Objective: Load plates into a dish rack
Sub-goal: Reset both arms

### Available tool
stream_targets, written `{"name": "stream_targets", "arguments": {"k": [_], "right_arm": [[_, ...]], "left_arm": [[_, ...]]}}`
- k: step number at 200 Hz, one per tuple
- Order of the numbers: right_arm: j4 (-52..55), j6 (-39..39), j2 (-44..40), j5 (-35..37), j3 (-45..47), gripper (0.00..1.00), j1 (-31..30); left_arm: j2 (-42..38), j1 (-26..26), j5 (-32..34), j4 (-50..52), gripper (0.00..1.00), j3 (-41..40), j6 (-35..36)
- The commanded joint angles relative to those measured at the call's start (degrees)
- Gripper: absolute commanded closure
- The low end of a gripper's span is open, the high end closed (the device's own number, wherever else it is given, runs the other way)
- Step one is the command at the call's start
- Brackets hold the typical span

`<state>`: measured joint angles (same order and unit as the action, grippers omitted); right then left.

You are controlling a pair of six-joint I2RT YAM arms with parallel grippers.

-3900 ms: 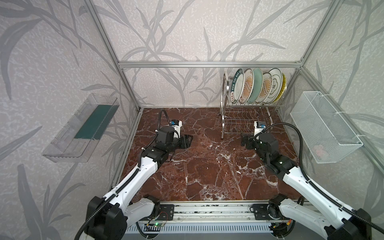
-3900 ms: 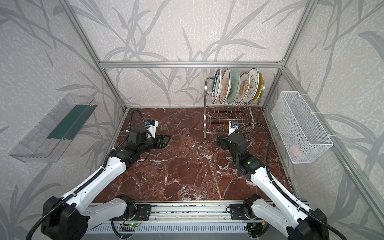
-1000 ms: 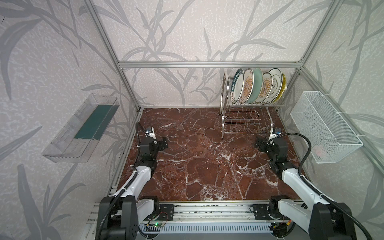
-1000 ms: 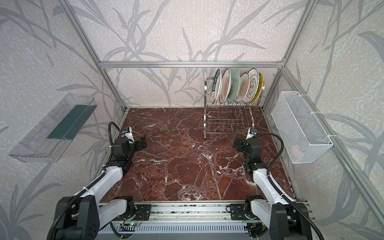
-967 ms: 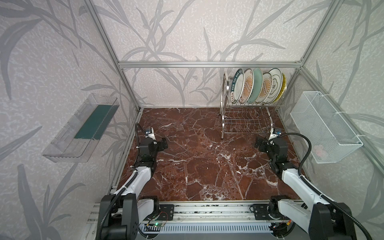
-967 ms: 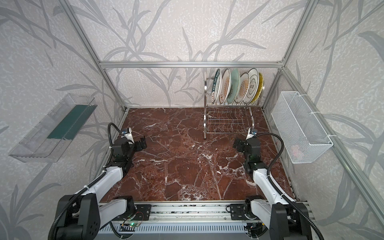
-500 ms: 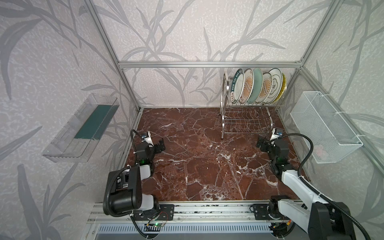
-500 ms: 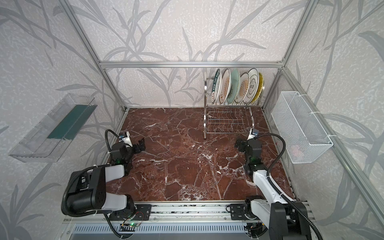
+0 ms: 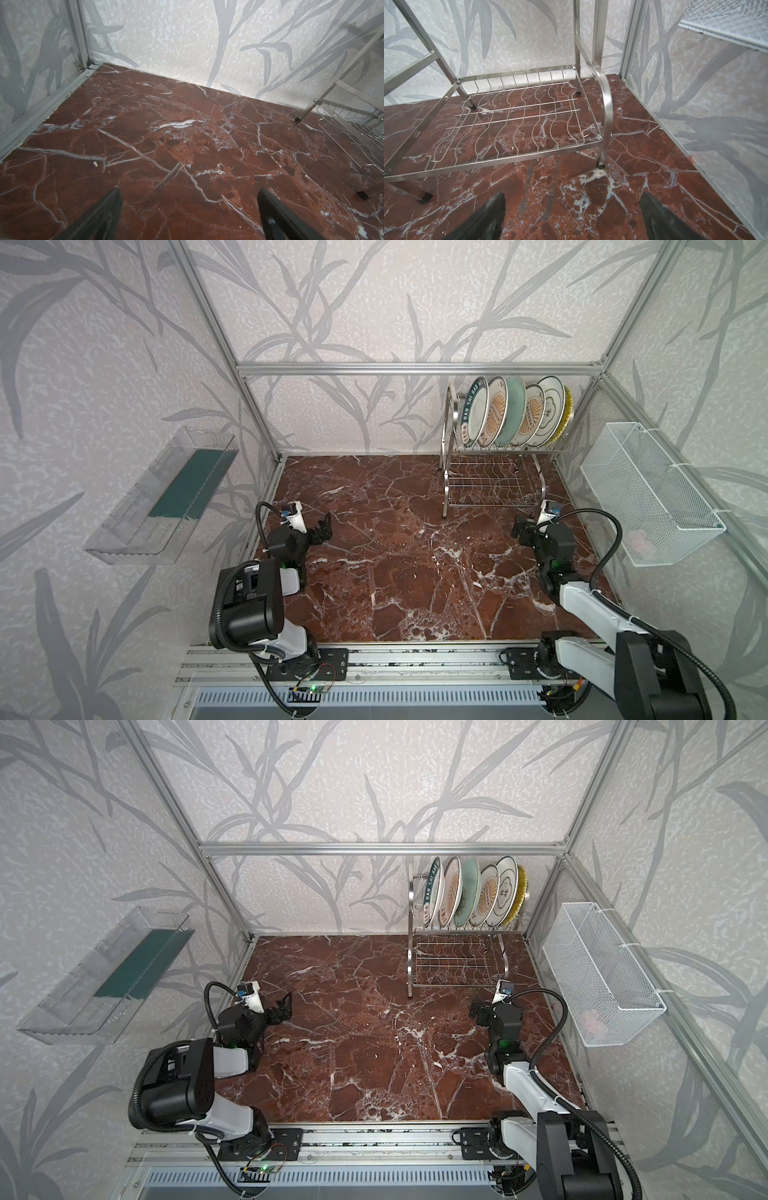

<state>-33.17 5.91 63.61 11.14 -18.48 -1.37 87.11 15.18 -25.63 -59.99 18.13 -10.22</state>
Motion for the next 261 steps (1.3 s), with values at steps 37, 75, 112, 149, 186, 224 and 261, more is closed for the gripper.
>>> {"name": "stream_targets", "arguments": {"k": [37, 75, 112, 149, 186, 224, 261], "right_arm": [[-7.66, -3.40, 0.83, -0.23, 1.85, 0.01, 0.31], [-8.84, -4.32, 1.38, -0.37, 2.81, 0.01, 0.33], [-11.09, -5.15, 1.16, -0.36, 3.71, 0.01, 0.29], [-11.82, -6.16, 1.77, -0.15, 3.90, 0.01, 0.29], [-12.68, -6.56, 2.72, -0.32, 4.29, 0.01, 0.26], [-14.38, -6.65, 3.14, -1.19, 5.08, 0.01, 0.14], [-14.50, -7.10, 3.36, -1.39, 5.28, 0.01, 0.05]], "left_arm": [[0.23, 0.29, -0.48, 2.81, 0.01, 2.44, 0.20], [0.24, 0.05, -1.08, 3.75, 0.01, 2.91, 0.80], [0.03, -0.75, -1.07, -6.40, 0.01, -2.72, 2.24], [-0.17, -2.14, 2.42, -7.98, 0.01, -3.89, 3.15], [-1.08, -4.31, 5.06, -2.81, 0.01, -2.01, 5.32], [-1.40, -8.20, 11.89, -0.46, 0.01, -1.57, 7.94], [0.25, -8.57, 14.25, 7.07, 0.01, 2.86, 8.06]]}}
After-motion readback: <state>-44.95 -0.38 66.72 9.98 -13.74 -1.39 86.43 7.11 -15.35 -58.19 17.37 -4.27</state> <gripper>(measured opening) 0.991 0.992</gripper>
